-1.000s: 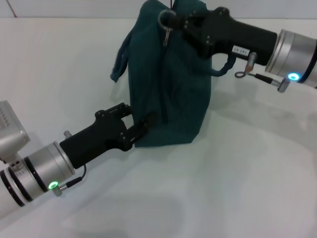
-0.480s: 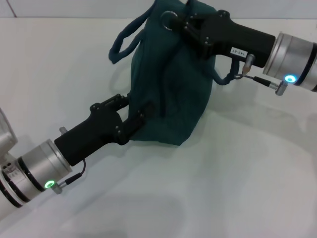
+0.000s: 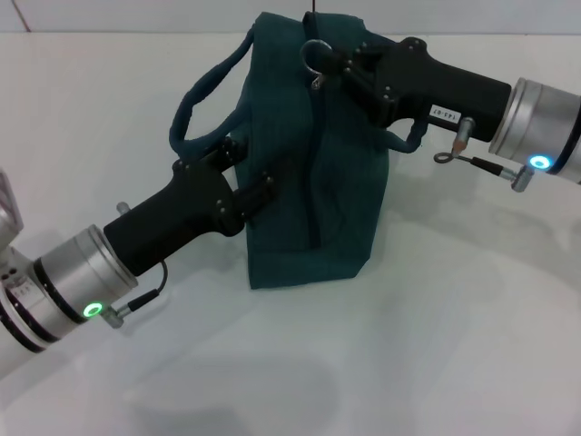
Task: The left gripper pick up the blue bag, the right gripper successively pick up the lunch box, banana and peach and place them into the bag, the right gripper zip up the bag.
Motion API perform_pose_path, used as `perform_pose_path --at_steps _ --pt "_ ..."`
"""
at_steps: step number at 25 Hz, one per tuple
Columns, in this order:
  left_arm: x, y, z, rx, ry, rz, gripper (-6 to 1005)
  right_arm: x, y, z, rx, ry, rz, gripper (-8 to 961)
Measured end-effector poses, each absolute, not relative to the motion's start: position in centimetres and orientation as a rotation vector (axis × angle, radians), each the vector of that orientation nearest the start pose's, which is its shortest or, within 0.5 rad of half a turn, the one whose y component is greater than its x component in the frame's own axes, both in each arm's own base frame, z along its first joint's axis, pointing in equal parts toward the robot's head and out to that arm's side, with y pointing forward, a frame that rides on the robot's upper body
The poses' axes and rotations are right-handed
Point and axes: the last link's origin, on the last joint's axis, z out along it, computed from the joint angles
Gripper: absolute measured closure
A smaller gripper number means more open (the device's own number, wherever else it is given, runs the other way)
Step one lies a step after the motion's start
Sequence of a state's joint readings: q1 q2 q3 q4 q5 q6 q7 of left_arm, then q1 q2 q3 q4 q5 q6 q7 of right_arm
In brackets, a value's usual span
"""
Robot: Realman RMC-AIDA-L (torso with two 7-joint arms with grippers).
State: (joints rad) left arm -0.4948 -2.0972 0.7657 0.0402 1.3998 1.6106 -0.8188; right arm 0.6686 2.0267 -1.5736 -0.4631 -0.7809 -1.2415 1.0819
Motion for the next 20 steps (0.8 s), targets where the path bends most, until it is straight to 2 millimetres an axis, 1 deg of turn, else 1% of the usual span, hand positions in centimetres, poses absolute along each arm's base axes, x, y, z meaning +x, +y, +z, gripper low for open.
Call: perform_pose_path --at_steps 6,11,17,20 --pt "-25.8 28.5 -5.2 -2.255 -0.691 -1.322 504 15.4 37.6 -4.0 -2.526 0.374 1.209 933" --pt "-25.8 28.1 -5.6 -2.290 -0.654 -1.298 537 15.5 37.5 -3.6 -2.508 0.372 1.234 932" --pt "-25.5 26.7 -6.0 -2.371 -0.542 -1.291 774 16.1 38.3 -2.5 -2.426 0.385 1.241 931" --pt "-25.4 26.2 -6.0 -2.397 -0.499 -1.299 850 16.6 38.8 -2.1 -2.389 0.392 1.220 931"
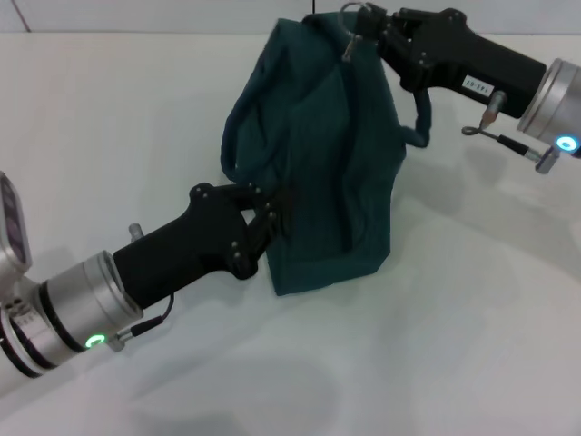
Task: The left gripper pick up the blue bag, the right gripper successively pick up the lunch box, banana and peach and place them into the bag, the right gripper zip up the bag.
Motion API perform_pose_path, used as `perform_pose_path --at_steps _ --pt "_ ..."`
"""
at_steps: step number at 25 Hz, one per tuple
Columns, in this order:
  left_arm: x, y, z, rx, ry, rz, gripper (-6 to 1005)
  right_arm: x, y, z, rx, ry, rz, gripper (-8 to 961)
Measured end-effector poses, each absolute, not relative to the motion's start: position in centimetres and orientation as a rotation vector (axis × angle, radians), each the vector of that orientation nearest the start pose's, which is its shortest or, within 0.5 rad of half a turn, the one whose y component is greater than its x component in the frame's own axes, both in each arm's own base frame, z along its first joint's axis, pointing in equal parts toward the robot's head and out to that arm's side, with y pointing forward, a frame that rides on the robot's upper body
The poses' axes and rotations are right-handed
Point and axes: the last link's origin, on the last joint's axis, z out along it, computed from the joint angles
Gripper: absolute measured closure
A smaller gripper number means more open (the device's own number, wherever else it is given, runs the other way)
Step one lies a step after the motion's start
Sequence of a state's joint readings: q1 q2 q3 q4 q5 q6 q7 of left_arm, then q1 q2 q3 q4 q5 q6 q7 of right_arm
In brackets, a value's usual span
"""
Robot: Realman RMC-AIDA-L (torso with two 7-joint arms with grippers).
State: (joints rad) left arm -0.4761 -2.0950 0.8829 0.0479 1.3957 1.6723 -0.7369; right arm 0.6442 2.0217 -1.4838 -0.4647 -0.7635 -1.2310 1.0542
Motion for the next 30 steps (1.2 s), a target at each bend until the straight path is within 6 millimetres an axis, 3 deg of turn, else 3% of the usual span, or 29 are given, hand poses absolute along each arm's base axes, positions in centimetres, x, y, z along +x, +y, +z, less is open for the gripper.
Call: perform_pose_path --at_steps 4,10,15,21,30 --pt "-25.4 25.9 -5.9 -2.414 -0.474 -1.306 951 16.8 39.0 -1.9 -2.370 0.391 1.212 930" --pt "-25.4 26.0 -5.6 -2.415 -0.455 -1.308 959 16.8 39.0 -2.0 -2.369 0.352 1.189 929" --pt "-26.3 25.5 -3.4 -2.367 -0.387 -1.329 960 16.9 39.0 -1.8 -2.367 0.341 1.190 929" --pt "-27.8 26.0 -0.4 -2.314 -0.392 -1.297 961 16.5 35.8 -1.9 -2.450 0.249 1.316 928" --pt "-28.4 27.0 0.3 -2.309 -0.414 -1.244 963 18.4 38.6 -1.4 -2.338 0.361 1.127 927"
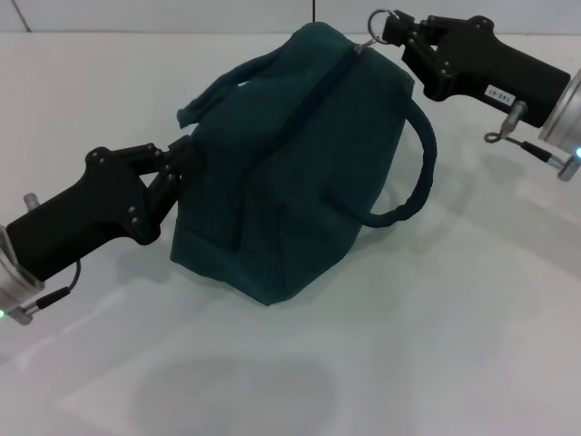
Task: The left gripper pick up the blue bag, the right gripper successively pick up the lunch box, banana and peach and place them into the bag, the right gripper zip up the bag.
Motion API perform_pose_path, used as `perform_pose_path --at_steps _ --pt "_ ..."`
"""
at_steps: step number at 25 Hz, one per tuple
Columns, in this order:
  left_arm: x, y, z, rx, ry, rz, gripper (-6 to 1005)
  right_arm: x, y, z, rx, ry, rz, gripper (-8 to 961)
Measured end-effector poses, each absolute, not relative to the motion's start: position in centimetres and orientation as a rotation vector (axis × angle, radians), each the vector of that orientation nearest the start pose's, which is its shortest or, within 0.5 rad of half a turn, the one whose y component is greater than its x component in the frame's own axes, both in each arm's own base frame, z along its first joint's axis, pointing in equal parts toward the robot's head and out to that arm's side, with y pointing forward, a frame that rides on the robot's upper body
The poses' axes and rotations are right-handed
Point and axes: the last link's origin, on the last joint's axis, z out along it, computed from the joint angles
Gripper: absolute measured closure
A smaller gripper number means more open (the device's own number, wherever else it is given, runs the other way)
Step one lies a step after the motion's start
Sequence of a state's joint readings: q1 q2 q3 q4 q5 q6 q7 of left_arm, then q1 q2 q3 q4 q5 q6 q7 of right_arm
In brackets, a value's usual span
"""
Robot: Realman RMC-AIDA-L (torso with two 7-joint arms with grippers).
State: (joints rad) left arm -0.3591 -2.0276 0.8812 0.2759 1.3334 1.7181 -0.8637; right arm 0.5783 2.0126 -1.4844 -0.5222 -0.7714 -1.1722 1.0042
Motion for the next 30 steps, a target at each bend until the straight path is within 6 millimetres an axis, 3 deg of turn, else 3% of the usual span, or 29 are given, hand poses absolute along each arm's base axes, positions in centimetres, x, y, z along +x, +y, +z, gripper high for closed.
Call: perform_pose_path --at_steps 11,18,24,26,30 --pt "-28.3 27.3 0.2 -2.325 -0.426 -1.234 963 20.7 40.2 -1.2 -2.242 0.427 0.953 925" --pt "-28.5 27.5 0.3 -2.317 -0.429 -1.222 963 22.2 41.0 -2.2 -2.220 0.491 0.827 925" --pt "-28.1 28.1 0.2 -2.287 -0.460 -1.239 964 22.1 40.0 -3.2 -2.281 0.491 0.855 924" --pt "-27.9 28.7 0.7 -2.287 -0.504 -1.262 964 22.1 39.7 -3.2 -2.288 0.492 0.872 923" --pt "-26.9 30.7 4.1 -2.352 -0.646 -1.304 964 22.4 39.1 -3.4 -2.298 0.505 0.889 923"
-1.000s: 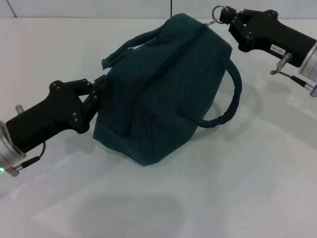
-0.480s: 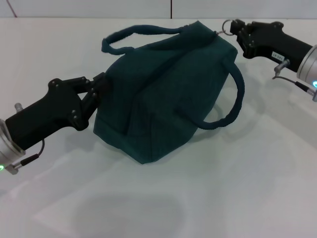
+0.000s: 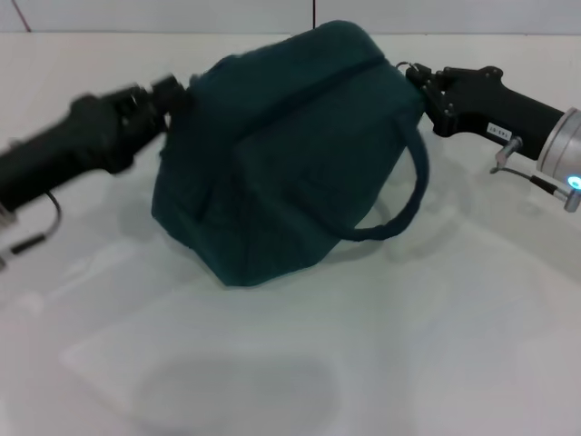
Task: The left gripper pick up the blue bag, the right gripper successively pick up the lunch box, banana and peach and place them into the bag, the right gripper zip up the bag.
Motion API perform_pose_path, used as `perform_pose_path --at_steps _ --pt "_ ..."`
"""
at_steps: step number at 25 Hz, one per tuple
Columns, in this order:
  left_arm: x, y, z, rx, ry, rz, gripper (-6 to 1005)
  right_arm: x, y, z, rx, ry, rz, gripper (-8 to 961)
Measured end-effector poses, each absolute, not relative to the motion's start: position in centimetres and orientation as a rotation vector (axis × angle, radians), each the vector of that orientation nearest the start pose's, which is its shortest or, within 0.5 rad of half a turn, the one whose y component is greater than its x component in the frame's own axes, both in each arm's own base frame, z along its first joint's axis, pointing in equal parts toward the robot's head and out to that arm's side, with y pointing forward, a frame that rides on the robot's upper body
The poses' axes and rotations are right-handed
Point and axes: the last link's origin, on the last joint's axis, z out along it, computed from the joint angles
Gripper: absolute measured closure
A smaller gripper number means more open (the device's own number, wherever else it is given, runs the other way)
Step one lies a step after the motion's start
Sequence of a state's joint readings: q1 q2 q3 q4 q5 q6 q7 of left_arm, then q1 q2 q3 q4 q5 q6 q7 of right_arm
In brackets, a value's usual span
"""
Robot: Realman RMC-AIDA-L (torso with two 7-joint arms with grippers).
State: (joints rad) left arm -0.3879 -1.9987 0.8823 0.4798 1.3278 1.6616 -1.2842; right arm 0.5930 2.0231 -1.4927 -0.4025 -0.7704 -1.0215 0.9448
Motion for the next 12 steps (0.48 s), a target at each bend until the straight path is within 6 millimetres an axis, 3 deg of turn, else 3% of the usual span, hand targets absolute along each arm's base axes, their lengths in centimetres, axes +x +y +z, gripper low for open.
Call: perform_pose_path --at_steps 2,7,10,11,12 --pt "-26.2 31.5 5.9 -2.368 -0.636 -1.282 964 22.8 38.8 -3.5 -2.299 0.515 0.894 923" --pt "-22.7 34.8 9.6 -2.447 -0.641 -1.059 843 23.1 38.2 -3.5 -2.303 0.522 0.921 922" --pt "-18.5 37.8 8.3 -2.627 -0.706 -0.812 608 23.0 37.7 -3.4 -2.306 0.516 0.958 922" --pt "-18.5 37.8 8.3 -2.627 -0.706 -0.812 567 23.0 37.7 -3.4 -2.306 0.516 0.958 922" --pt "-17.0 38.7 7.7 -2.669 -0.704 -0.753 526 23.0 37.6 -3.4 -2.308 0.515 0.962 921"
